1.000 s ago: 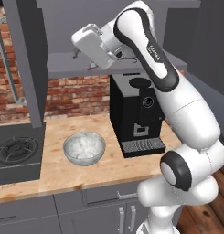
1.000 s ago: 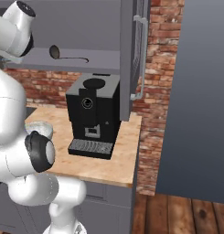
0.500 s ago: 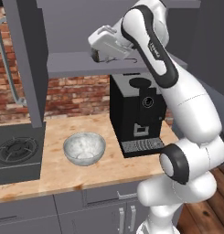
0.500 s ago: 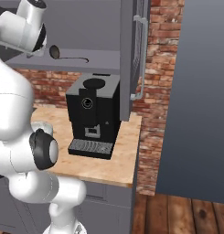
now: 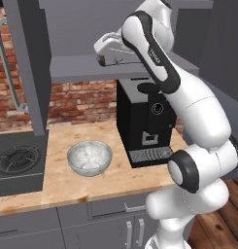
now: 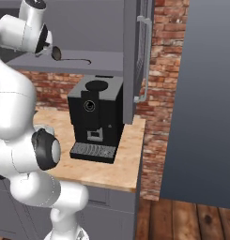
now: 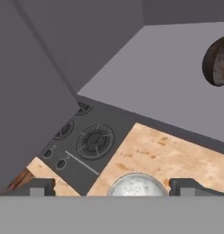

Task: Open the cabinet and move the ladle to the pot. Then close the cabinet.

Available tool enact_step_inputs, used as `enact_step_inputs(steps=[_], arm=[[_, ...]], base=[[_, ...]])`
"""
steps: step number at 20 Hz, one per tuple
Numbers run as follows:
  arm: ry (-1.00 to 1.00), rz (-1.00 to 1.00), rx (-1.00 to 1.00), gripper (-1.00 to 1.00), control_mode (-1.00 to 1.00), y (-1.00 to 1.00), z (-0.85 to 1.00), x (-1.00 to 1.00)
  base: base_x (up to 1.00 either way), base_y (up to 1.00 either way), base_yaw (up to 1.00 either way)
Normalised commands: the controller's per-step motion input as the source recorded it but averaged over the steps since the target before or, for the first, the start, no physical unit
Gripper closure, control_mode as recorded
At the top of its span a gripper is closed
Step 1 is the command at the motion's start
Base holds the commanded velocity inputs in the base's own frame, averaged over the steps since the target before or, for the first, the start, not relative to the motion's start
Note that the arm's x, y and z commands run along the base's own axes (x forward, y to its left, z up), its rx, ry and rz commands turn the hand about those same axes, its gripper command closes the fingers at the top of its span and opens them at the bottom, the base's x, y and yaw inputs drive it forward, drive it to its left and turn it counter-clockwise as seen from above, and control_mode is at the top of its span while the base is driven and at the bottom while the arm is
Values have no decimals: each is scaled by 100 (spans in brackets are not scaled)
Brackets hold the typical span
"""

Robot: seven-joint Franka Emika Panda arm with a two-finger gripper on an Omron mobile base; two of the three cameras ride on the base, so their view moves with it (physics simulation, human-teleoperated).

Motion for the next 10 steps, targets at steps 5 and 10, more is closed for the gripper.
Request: enact_step_inputs(steps=[5,10], arm=[[-13,-8,-12,-100,-100,-8,-27,36],[-7,-9,-7,-100,-100,-7,-7,48]], base=[[0,0,0],[0,0,0]])
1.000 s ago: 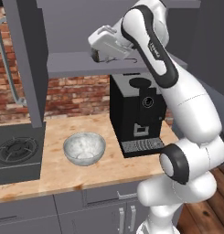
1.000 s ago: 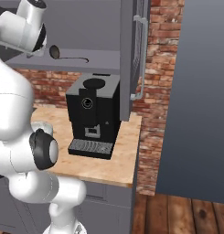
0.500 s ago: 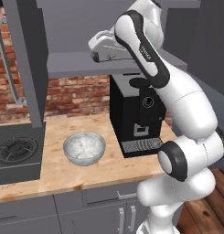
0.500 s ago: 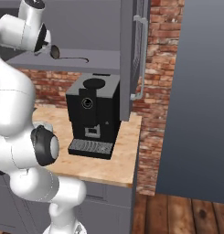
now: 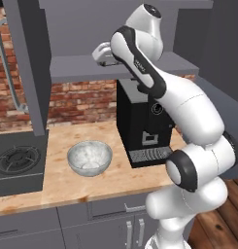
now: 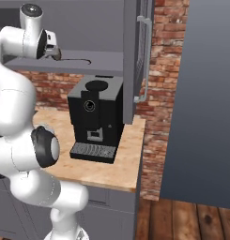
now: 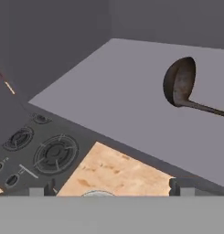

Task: Open the cabinet and move the ladle to the pot. Then close the cabinet.

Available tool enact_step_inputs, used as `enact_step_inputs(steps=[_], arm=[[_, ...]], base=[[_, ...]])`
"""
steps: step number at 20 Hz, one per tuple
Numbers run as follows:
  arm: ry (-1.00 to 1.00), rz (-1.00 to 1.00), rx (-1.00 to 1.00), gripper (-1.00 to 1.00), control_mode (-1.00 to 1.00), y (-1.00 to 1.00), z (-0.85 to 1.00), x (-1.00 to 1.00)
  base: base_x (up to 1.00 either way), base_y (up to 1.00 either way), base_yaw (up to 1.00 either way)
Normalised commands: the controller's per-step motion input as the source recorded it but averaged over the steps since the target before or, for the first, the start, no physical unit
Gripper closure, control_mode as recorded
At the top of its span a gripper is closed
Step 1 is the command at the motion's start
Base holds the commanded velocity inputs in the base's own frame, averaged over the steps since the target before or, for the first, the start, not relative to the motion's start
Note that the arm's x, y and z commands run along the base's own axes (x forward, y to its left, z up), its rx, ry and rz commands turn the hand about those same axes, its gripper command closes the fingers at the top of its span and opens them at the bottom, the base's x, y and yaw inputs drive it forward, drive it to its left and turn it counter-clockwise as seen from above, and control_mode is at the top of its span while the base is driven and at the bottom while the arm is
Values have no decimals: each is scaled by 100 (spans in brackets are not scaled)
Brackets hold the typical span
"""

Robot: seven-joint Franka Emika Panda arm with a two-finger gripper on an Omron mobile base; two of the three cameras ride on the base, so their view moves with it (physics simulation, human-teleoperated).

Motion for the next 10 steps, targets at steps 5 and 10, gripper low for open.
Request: enact_step_inputs(steps=[5,10], arm=[[-11,-10,-6,-100,-100,-4,0,50],[-11,-11,-6,-100,-100,-2,-1,42]], base=[[0,0,0],[0,0,0]])
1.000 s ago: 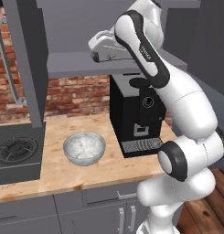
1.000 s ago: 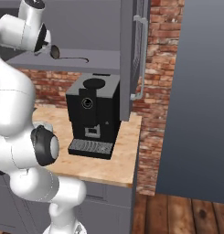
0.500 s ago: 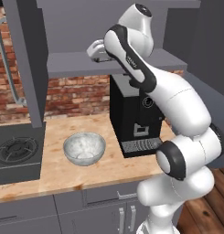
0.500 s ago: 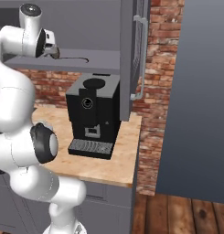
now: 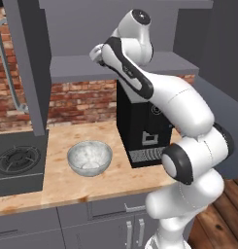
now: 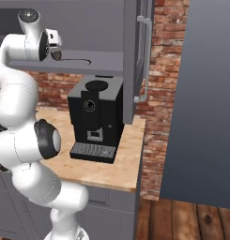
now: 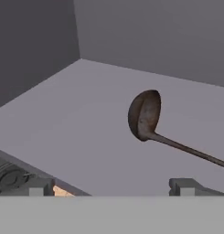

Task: Open the cabinet and move the ladle to the pot. Then close the cabinet.

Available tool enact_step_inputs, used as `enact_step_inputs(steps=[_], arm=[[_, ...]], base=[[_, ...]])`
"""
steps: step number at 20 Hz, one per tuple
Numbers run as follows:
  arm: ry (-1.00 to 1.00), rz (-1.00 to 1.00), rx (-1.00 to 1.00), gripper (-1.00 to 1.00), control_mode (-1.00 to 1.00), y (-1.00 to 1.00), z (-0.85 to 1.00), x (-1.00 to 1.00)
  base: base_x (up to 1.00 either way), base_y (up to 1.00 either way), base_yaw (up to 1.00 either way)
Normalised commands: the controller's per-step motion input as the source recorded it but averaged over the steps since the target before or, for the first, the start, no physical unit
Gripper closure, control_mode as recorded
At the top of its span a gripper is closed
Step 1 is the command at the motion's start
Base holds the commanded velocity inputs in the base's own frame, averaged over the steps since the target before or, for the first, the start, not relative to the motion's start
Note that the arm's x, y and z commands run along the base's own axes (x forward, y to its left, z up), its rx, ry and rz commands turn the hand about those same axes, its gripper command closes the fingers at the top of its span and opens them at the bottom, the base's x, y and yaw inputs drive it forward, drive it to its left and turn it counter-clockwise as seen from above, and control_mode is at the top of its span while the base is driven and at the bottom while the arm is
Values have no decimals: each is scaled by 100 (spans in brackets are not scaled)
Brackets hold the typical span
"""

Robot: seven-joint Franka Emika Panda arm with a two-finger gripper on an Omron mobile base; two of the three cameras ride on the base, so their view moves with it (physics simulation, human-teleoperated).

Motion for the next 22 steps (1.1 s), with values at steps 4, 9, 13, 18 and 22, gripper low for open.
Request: enact_step_inputs(steps=[4,9,13,18,22], arm=[[-6,-12,-2,-100,-100,0,-18,39],[0,-11,0,-100,-100,0,-7,46],[0,-9,0,-100,-100,0,0,53],[0,-8,0,-100,-100,0,0,48],[0,-6,0,-100,-100,4,0,36]], base=[[0,0,0],[0,0,0],[0,0,0],[0,0,0],[0,0,0]])
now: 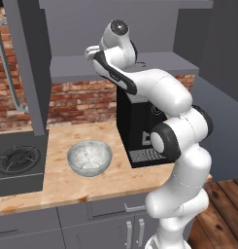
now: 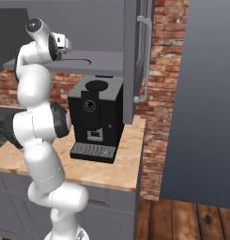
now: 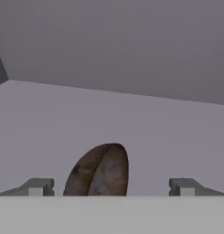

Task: Open the cabinet and move the ladle to the pot. Then close the cabinet.

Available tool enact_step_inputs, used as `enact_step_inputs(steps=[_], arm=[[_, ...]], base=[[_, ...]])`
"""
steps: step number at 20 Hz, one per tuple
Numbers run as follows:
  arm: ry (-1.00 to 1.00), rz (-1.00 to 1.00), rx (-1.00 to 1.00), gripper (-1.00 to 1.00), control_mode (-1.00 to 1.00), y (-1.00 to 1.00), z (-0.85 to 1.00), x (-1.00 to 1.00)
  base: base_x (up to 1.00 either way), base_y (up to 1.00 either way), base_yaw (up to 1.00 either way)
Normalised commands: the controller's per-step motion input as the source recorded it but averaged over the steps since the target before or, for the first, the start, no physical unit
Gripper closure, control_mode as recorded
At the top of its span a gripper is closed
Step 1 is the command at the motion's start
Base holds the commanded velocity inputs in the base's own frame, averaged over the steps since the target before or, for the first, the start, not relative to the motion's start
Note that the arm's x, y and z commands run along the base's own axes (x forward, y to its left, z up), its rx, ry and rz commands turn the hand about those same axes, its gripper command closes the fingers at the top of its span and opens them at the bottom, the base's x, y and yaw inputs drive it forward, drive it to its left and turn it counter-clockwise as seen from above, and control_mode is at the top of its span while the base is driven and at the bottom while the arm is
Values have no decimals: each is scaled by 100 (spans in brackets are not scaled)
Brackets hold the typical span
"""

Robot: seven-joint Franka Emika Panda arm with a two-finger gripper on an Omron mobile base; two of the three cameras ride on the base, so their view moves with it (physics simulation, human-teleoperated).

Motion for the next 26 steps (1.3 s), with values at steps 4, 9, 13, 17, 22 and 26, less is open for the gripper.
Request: enact_step_inputs(steps=[4,9,13,17,22,26], arm=[[0,-4,0,-100,-100,15,0,23],[4,-4,0,-100,-100,16,-1,21],[7,-3,0,-100,-100,6,-3,13],[6,-4,0,100,-100,3,0,0],[4,-4,0,100,-100,0,0,-3],[1,-5,0,100,-100,0,0,-19]], base=[[0,0,0],[0,0,0],[0,0,0],[0,0,0],[0,0,0],[0,0,0]])
